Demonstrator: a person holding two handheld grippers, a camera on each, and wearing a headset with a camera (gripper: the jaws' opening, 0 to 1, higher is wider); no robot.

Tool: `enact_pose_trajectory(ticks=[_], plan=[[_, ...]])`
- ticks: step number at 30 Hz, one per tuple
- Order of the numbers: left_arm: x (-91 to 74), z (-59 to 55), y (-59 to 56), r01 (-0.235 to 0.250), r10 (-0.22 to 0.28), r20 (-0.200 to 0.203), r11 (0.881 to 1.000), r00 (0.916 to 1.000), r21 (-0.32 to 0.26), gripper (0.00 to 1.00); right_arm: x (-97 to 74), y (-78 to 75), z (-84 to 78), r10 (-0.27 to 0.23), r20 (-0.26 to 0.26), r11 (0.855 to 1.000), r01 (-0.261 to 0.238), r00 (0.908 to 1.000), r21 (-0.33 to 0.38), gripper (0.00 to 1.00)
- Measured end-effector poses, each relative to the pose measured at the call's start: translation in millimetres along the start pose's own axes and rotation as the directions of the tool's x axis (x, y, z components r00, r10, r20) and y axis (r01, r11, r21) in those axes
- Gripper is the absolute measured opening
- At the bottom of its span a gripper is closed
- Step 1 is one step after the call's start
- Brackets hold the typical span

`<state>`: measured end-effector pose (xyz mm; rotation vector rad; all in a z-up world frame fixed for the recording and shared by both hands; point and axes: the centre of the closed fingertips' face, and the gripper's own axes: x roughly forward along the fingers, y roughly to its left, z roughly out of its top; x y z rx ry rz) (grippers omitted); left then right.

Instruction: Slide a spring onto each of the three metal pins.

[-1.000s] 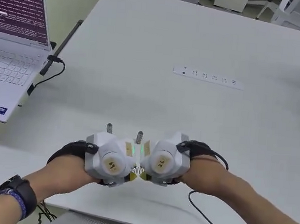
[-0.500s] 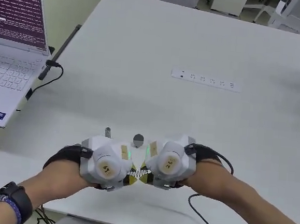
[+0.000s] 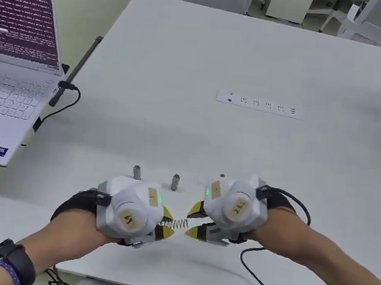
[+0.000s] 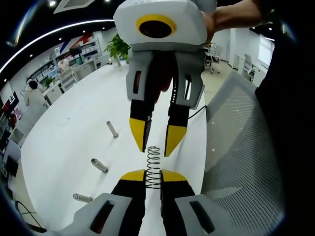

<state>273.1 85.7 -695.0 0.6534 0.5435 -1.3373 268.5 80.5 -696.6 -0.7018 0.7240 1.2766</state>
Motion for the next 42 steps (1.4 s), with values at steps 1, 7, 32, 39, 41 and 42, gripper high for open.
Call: enact_pose_trajectory(ticks=[1,7,32,39,41,42], plan=[[-0.7,0.7,-0.1,0.000,0.000,0.003,1.000,1.0000,-0.001,0.03,-0.2,0.3,1.9,0.001,0.009,1.000,-0.001,1.0000,-0.003,0.14],[-3.4,2.1,-0.2,0.001,0.000,0.015,1.000,0.9999,-0.012,0.03,-3.9,1.1,8.8,0.018,0.036,1.000,-0.017,0.9992,-0.020,0.08],[0.9,34.0,8.4,-0.025,0.036,0.131,0.997,0.9907,-0.079,0.03,-36.6,-3.3,39.9,-0.012,-0.011,0.987,0.010,0.9999,-0.162,0.09],[0.7,38.6,5.4,-0.020,0.034,0.152,0.996,0.9878,-0.092,0.03,-40.4,-3.2,34.9,-0.005,-0.024,0.988,0.001,0.9997,-0.158,0.10],[1.0,40.4,4.3,-0.020,0.034,0.154,0.996,0.9875,-0.087,0.03,-41.0,-1.6,31.2,0.002,-0.043,0.986,-0.009,0.9991,-0.167,0.12],[1.4,40.9,3.7,-0.020,0.032,0.152,0.996,0.9878,-0.083,0.03,-41.4,-0.5,30.9,0.006,-0.046,0.985,-0.013,0.9989,-0.169,0.13]])
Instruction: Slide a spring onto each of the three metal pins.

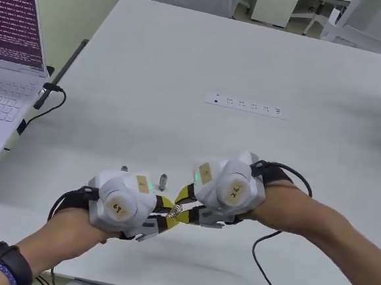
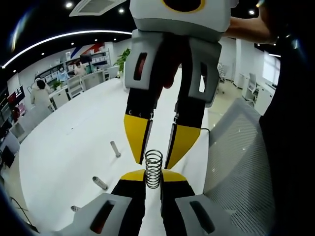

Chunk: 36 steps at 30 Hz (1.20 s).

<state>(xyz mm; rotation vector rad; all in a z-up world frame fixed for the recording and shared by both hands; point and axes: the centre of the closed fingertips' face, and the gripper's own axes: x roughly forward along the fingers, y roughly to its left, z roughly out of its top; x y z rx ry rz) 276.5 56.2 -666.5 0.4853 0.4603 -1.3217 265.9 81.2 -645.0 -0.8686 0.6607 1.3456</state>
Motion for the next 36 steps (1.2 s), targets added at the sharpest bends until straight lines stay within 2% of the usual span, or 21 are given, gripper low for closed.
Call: enact_pose_trajectory(ticks=[7,12,14,21,24,28,31,33,36], plan=[[5.3,0.6,-8.0,0.018,-0.017,-0.025,0.999,0.9996,0.039,0.03,-0.1,2.9,-3.4,0.024,-0.025,0.999,-0.025,0.9994,-0.029,0.13],[4.6,2.4,-10.6,0.024,-0.021,-0.037,0.998,0.9991,0.063,0.03,1.6,10.3,-2.4,0.071,-0.029,0.997,-0.072,0.9971,-0.042,0.09],[3.6,-0.1,-11.3,0.027,-0.023,-0.050,0.997,0.9985,0.078,0.03,2.9,10.6,-2.1,0.074,-0.032,0.996,-0.076,0.9967,-0.046,0.09],[-0.3,-3.1,-10.9,0.023,-0.021,-0.039,0.998,0.9990,0.050,0.03,5.1,11.4,1.5,0.076,-0.018,0.997,-0.077,0.9969,-0.027,0.08],[-1.9,-3.6,-9.2,0.010,-0.010,-0.023,1.000,0.9997,0.000,0.04,5.2,10.9,1.5,0.070,-0.012,0.997,-0.070,0.9975,-0.013,0.08],[-5.5,-7.2,-2.9,-0.015,0.014,-0.008,0.998,0.9999,-0.063,0.14,1.0,8.0,-5.5,0.052,-0.008,0.999,-0.052,0.9986,0.013,0.08],[-9.4,-9.9,0.8,-0.031,0.031,-0.004,0.997,0.9995,-0.077,0.15,-1.6,6.4,-13.0,0.042,-0.006,0.998,-0.041,0.9991,0.040,0.08],[-13.3,-13.2,4.4,-0.047,0.047,-0.004,0.994,0.9989,-0.103,0.18,-3.5,5.6,-21.1,0.034,-0.011,0.998,-0.033,0.9994,0.057,0.08],[-20.7,-16.6,10.8,-0.076,0.079,0.014,0.984,0.9967,-0.163,0.18,-7.9,4.2,-33.5,0.021,-0.023,0.996,-0.019,0.9995,0.082,0.08]])
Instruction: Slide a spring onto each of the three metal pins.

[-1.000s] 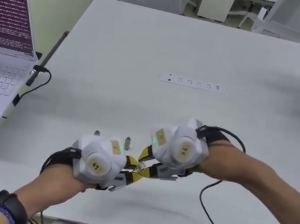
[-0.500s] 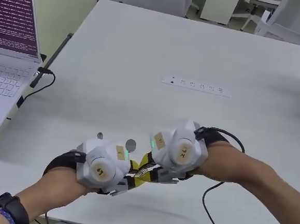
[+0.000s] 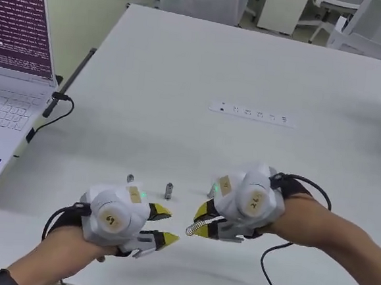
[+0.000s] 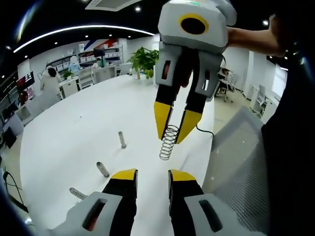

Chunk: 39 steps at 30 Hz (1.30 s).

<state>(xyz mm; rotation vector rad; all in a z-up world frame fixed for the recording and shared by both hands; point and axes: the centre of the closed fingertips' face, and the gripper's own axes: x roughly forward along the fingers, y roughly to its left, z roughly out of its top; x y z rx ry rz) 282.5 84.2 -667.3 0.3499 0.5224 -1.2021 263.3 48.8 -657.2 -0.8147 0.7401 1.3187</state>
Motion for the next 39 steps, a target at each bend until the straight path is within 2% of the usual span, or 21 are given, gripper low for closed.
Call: enact_pose_trajectory(ticks=[8,12,22,29,35,39], plan=[[-16.3,-4.4,14.4,-0.057,0.060,0.031,0.995,0.9977,-0.079,0.21,-11.2,-6.1,-20.6,-0.032,-0.007,0.998,0.032,0.9995,0.055,0.08],[-22.7,-6.4,20.8,-0.081,0.084,0.034,0.992,0.9959,-0.096,0.21,-14.5,-8.0,-31.6,-0.042,-0.022,0.996,0.043,0.9989,0.072,0.08],[-36.7,-12.5,35.2,-0.133,0.139,0.035,0.983,0.9897,-0.123,0.22,-18.8,-14.2,-47.6,-0.061,-0.041,0.991,0.065,0.9973,0.117,0.08],[-50.3,-19.9,45.9,-0.176,0.184,0.037,0.972,0.9823,-0.158,0.25,-20.2,-22.7,-58.4,-0.065,-0.067,0.987,0.074,0.9956,0.142,0.08],[-59.6,-24.6,50.0,-0.204,0.214,0.039,0.962,0.9760,-0.180,0.27,-18.7,-29.3,-62.6,-0.071,-0.074,0.983,0.082,0.9947,0.165,0.08],[-66.5,-29.7,52.6,-0.226,0.238,0.040,0.953,0.9703,-0.201,0.28,-16.4,-33.5,-68.4,-0.069,-0.100,0.983,0.084,0.9926,0.163,0.08]])
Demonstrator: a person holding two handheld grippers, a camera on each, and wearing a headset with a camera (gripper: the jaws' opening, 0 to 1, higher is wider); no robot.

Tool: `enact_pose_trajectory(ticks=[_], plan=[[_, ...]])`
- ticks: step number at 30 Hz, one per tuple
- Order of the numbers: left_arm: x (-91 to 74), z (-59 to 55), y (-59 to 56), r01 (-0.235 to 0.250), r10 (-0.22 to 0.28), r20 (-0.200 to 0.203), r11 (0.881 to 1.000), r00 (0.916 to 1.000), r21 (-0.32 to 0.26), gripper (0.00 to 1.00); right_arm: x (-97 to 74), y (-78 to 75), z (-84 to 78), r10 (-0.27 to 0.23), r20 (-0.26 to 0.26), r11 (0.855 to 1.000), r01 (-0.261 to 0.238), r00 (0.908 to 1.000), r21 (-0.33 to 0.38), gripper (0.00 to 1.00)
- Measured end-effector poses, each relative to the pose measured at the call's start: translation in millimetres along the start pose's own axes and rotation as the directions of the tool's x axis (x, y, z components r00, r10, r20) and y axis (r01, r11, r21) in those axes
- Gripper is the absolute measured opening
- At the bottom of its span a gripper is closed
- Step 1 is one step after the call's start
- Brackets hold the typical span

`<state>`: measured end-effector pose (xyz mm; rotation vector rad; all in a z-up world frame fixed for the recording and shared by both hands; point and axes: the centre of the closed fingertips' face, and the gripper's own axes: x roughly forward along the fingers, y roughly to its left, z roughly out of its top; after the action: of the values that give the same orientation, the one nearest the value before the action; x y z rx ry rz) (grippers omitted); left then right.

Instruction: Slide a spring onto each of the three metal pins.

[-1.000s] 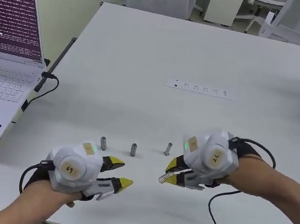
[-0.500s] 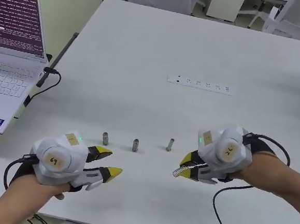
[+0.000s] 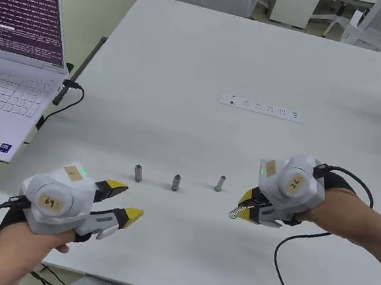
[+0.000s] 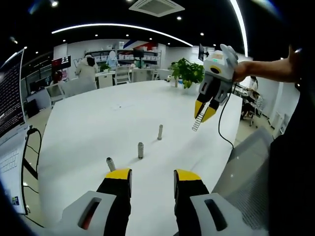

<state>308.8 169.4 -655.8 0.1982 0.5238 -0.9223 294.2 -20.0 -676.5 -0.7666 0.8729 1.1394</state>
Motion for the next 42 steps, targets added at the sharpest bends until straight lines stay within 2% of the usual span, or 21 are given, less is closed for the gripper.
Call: enact_pose_trajectory(ticks=[3,7,16,26,33,42], plan=[[-4.3,-0.5,3.7,-0.020,0.021,0.014,0.999,0.9997,-0.028,0.29,1.2,-4.0,-1.6,-0.003,-0.002,1.000,0.003,1.0000,0.010,0.08],[-8.5,-3.4,7.5,-0.035,0.036,0.014,0.999,0.9993,-0.037,0.30,2.8,-10.2,-5.1,-0.010,-0.011,1.000,0.010,0.9999,0.020,0.08],[-14.7,-5.5,11.7,-0.051,0.052,0.017,0.997,0.9985,-0.050,0.38,5.5,-38.3,-12.3,-0.039,-0.037,0.998,0.041,0.9985,0.048,0.08],[-19.5,-8.3,11.4,-0.053,0.054,0.013,0.997,0.9985,-0.063,0.50,9.5,-67.7,-7.4,-0.066,-0.045,0.996,0.068,0.9968,0.061,0.08],[-25.6,-13.4,15.4,-0.063,0.063,-0.001,0.995,0.9980,-0.073,0.65,17.7,-83.9,-0.3,-0.066,-0.043,0.996,0.068,0.9969,0.059,0.08],[-30.4,-18.4,19.6,-0.072,0.071,-0.013,0.994,0.9974,-0.082,0.67,32.0,-94.0,2.5,-0.044,-0.060,0.999,0.045,0.9972,0.030,0.08]])
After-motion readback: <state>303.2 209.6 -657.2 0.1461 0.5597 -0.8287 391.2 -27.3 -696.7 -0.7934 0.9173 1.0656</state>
